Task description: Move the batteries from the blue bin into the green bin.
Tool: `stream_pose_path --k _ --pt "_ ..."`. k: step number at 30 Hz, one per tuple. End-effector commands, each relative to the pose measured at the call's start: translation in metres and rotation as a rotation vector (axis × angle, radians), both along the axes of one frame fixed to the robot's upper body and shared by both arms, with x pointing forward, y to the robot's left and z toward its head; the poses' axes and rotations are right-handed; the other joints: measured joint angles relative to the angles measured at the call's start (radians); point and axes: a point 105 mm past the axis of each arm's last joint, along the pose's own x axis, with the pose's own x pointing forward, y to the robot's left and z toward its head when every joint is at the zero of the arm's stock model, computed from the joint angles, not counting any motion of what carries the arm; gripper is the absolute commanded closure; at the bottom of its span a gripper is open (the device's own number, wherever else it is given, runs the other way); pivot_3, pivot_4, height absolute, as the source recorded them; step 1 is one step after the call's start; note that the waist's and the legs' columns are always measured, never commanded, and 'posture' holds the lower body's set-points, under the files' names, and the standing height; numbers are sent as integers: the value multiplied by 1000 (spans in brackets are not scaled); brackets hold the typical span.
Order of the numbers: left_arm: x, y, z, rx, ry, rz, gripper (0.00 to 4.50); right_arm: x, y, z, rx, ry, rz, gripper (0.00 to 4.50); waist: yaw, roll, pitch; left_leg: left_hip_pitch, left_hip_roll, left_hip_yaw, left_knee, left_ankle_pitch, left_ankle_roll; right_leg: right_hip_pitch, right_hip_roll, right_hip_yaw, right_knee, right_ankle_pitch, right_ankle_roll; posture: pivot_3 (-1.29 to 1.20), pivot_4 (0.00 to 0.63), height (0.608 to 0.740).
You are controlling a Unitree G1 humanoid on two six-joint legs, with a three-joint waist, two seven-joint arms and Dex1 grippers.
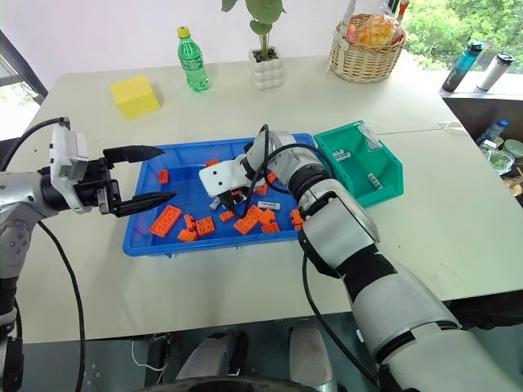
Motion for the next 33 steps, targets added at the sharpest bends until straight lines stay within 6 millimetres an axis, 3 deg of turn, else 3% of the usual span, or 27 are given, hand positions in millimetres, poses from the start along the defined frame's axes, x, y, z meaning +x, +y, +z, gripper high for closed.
stream_pose_path --k 1,16,19,21,22,29,33 --pt "-3 1 12 3 -50 -5 0 3 3 10 26 -44 8 2456 0 0 0 0 0 0 0 0 0 0 0 0 0 0 0 0 150 737" --pt "-4 2 12 -1 -52 2 0 -1 4 -13 -50 -71 38 2456 0 0 0 0 0 0 0 0 0 0 0 0 0 0 0 0 150 737" --pt "-4 3 12 -2 -53 7 0 -6 5 -14 -49 -28 50 3241 0 0 0 0 0 0 0 0 0 0 0 0 0 0 0 0 150 737" --pt "-4 2 12 -4 -54 8 0 -7 5 -14 -53 -29 56 4242 0 0 0 0 0 0 0 0 0 0 0 0 0 0 0 0 150 737" --pt "-3 2 12 -4 -55 8 0 -6 5 -14 -50 -31 55 4461 0 0 0 0 0 0 0 0 0 0 0 0 0 0 0 0 150 737" --pt "-1 2 12 -8 -57 4 0 -4 -1 3 13 -7 55 4459 1 0 0 0 0 0 0 0 0 0 0 0 0 0 0 0 150 737" --pt "2 -1 12 -12 -59 -4 0 0 -4 36 226 72 -4 4459 2 0 0 0 0 0 0 0 0 1 0 0 0 0 0 0 150 737"
